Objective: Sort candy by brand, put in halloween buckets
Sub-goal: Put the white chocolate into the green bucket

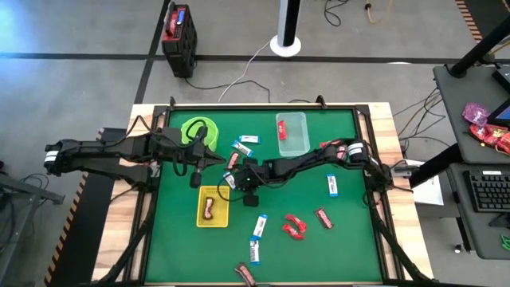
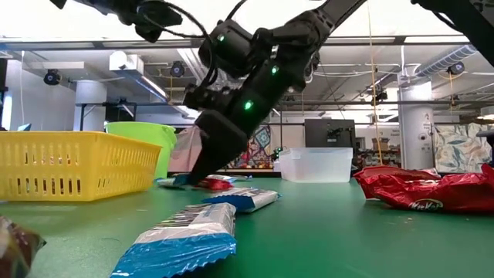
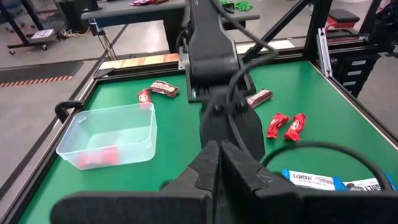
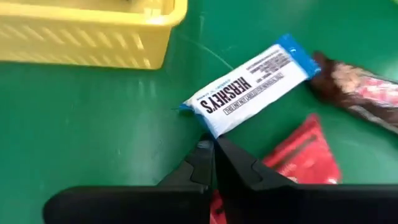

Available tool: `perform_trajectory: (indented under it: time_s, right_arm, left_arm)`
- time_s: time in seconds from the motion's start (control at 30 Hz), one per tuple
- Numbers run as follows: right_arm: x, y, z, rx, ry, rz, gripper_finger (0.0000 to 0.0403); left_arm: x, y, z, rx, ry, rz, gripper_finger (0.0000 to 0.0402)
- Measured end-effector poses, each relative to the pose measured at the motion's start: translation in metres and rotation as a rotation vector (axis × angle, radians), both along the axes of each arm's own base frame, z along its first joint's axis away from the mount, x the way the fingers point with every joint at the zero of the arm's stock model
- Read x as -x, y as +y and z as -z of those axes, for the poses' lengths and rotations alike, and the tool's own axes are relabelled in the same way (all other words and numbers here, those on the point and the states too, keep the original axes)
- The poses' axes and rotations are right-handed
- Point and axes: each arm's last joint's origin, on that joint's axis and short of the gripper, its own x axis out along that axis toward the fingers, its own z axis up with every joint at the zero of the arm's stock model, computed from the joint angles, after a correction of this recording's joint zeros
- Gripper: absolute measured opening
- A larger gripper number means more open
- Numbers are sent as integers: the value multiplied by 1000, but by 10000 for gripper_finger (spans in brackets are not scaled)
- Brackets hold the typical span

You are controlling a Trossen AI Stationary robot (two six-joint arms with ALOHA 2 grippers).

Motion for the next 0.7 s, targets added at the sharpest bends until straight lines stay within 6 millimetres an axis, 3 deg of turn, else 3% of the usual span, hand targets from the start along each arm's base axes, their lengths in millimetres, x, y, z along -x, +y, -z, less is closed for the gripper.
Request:
perform_trajectory:
  time_s: [0.13, 0.3, 0.5, 0.7]
  right_arm:
    - [11, 0, -22, 18, 50, -20, 8]
    - [27, 1, -32, 46, 125, -42, 8]
    - [42, 7, -57, 52, 79, -49, 8]
    - [60, 8, -72, -7, 13, 13, 8]
  left_arm:
    - [0, 0, 1, 7, 2, -2, 0]
    - [0, 0, 1, 11, 5, -4, 0]
    - [1, 0, 3, 14, 33, -1, 0]
    - [2, -2, 28, 20, 87, 16, 0]
